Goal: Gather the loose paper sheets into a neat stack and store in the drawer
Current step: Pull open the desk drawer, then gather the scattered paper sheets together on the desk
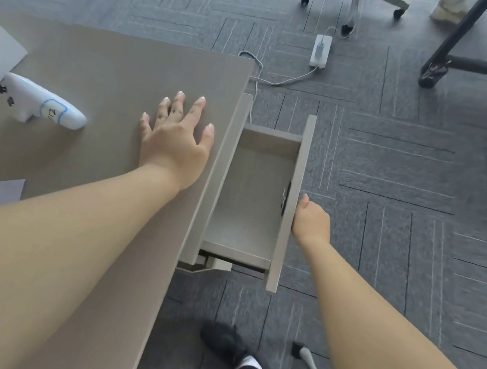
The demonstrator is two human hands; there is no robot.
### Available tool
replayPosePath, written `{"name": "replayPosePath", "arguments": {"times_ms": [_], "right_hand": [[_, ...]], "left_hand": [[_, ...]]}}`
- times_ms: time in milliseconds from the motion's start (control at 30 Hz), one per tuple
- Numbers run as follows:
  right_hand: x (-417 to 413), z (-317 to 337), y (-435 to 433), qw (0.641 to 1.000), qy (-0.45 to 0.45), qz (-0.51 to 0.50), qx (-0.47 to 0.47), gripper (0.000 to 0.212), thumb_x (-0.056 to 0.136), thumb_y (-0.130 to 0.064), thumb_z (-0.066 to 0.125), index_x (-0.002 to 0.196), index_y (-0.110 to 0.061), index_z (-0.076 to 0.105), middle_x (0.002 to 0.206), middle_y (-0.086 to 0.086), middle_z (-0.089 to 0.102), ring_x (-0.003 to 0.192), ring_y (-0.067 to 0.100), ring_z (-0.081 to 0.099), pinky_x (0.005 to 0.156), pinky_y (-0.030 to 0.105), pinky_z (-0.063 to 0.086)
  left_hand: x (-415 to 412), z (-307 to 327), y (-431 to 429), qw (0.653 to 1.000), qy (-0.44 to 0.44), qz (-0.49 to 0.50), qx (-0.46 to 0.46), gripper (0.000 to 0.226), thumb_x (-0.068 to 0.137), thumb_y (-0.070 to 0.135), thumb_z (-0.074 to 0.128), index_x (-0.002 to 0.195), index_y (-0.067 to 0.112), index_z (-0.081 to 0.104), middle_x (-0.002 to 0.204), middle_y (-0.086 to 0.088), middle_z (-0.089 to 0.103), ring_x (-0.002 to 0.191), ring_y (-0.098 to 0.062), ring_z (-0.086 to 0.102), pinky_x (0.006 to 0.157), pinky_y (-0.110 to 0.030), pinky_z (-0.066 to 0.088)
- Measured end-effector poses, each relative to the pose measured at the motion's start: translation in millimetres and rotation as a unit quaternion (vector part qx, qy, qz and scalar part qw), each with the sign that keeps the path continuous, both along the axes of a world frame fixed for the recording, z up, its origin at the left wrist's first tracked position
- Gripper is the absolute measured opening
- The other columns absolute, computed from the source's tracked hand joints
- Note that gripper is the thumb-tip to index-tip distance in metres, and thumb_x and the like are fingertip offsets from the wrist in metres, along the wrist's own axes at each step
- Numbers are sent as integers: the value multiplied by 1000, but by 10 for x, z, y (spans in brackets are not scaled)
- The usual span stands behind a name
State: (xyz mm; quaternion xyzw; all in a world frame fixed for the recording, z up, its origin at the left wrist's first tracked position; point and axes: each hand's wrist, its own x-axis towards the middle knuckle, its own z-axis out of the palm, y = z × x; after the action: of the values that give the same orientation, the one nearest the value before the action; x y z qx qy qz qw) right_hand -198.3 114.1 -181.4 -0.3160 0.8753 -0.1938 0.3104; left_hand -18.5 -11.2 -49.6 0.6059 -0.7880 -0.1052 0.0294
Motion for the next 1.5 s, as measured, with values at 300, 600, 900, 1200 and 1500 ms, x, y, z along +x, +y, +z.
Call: {"name": "replayPosePath", "arguments": {"times_ms": [300, 600, 900, 1200, 1500], "right_hand": [[-594, 111, 439, 999, 6, -22, 34, 63, 104, -31, 16, 106, 12, 63, 117, 32, 63, 113, 44, 54, 89, 40, 40], [-604, 281, 374, 992, -29, -110, 52, 53, 102, -31, 24, 115, 7, 58, 125, 27, 58, 115, 39, 53, 90, 38, 39], [464, 1605, -721, 976, 29, 36, -215, 31, 96, -28, 42, 113, -4, 55, 121, 17, 49, 104, 32, 52, 89, 36, 39], [2957, 1959, -1001, 920, -11, 343, -188, 42, 94, -25, 46, 131, -7, 48, 134, 17, 44, 120, 35, 45, 99, 40, 40], [4312, 1398, -615, 810, 147, 560, -96, 67, 91, -37, 29, 153, -21, 10, 161, 19, -8, 148, 32, -14, 119, 45, -7]], "left_hand": [[-94, -2, 74, 999, -30, 11, 14, 53, 100, 37, 18, 153, 30, 11, 163, -8, 3, 150, -28, -2, 118, -49, -3], [-76, 27, 58, 998, -55, 3, 21, 54, 99, 39, 18, 153, 31, 11, 163, -7, 3, 150, -27, -1, 118, -50, -1], [447, 631, -59, 997, -77, 24, 4, 57, 99, 38, 24, 153, 25, 12, 163, -9, 3, 150, -26, 3, 118, -51, -1], [2842, 882, 358, 961, -102, 252, 39, 58, 99, 37, 22, 153, 20, 8, 163, -11, -1, 150, -28, 3, 118, -50, 3], [3879, 128, 1248, 856, -5, 510, 92, 69, 95, 55, 23, 153, 23, 3, 162, -16, -8, 148, -33, -9, 116, -57, -2]]}}
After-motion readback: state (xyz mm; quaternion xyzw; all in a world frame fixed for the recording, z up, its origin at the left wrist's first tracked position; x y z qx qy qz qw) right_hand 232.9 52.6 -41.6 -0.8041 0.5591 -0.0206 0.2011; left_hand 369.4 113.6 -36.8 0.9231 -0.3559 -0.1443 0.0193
